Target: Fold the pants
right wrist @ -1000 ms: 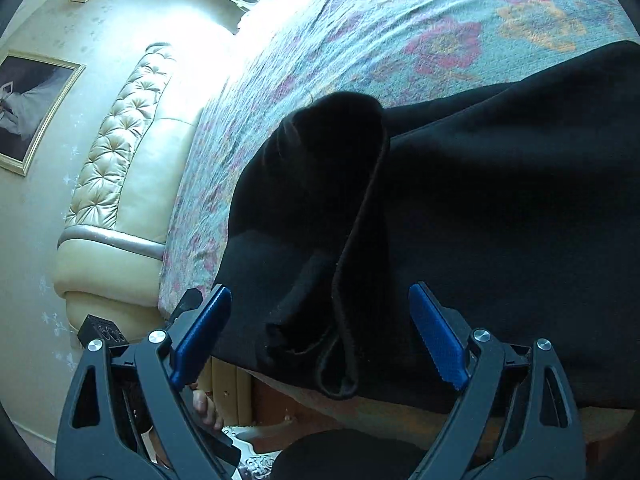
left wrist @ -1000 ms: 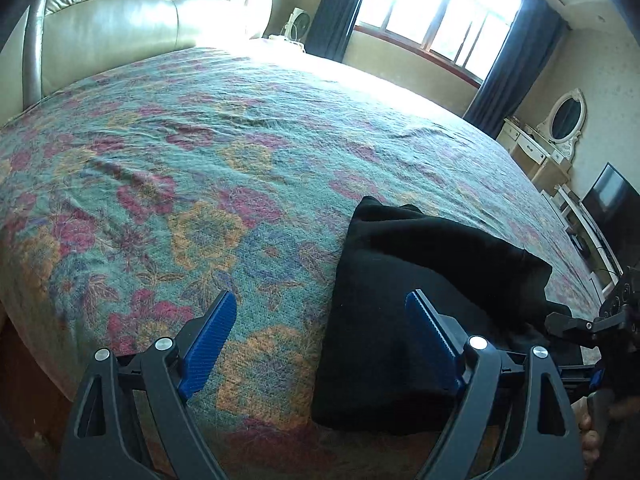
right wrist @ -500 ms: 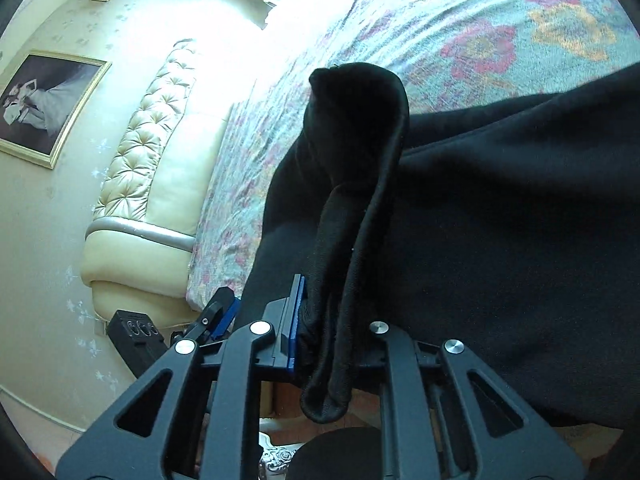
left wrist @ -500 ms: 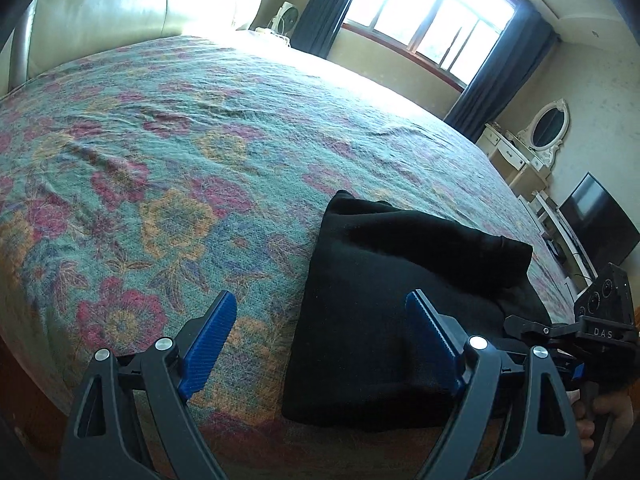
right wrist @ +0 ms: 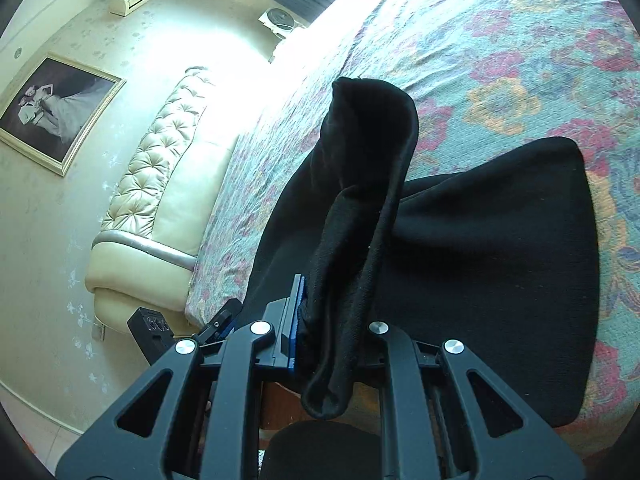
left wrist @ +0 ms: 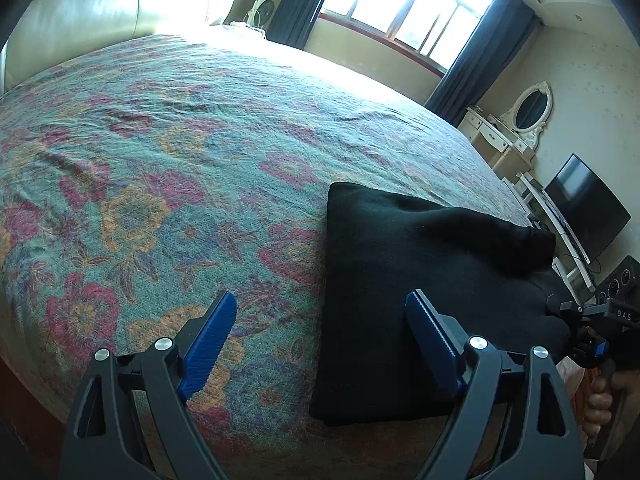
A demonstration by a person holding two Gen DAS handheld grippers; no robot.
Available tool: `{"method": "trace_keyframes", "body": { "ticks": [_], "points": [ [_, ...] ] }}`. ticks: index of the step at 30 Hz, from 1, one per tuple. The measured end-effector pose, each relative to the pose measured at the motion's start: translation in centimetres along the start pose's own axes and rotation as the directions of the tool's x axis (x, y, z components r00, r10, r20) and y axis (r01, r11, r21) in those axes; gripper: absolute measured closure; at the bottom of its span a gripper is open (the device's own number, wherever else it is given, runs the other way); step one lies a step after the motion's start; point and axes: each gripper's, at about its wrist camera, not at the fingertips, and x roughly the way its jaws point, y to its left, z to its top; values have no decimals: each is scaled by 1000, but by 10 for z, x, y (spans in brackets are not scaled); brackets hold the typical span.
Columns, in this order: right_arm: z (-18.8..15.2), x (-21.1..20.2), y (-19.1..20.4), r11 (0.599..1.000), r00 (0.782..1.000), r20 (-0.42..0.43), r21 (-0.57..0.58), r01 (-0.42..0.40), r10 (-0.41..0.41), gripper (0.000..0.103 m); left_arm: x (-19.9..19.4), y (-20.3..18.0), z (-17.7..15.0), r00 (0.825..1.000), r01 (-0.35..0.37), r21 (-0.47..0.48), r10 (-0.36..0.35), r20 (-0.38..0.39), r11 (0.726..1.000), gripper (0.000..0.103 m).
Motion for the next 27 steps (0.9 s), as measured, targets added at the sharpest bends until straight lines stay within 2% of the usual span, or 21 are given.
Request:
{"method": "trace_keyframes", "body": {
  "ticks": [6, 12, 27],
  "points": [
    [0, -16, -30, 999, 1000, 14, 41, 15, -16, 89, 9, -11, -8, 1000, -10, 39, 11, -29, 999, 18],
    [-6, -14, -45, 997, 1000, 6, 71, 27, -27, 89, 15, -17, -14, 999, -9, 57, 11, -48, 998, 18],
    [-19, -23, -59, 996, 999, 13, 86, 39, -40, 89, 26, -25, -22, 996, 19, 83, -12, -90, 996, 18]
  ]
}}
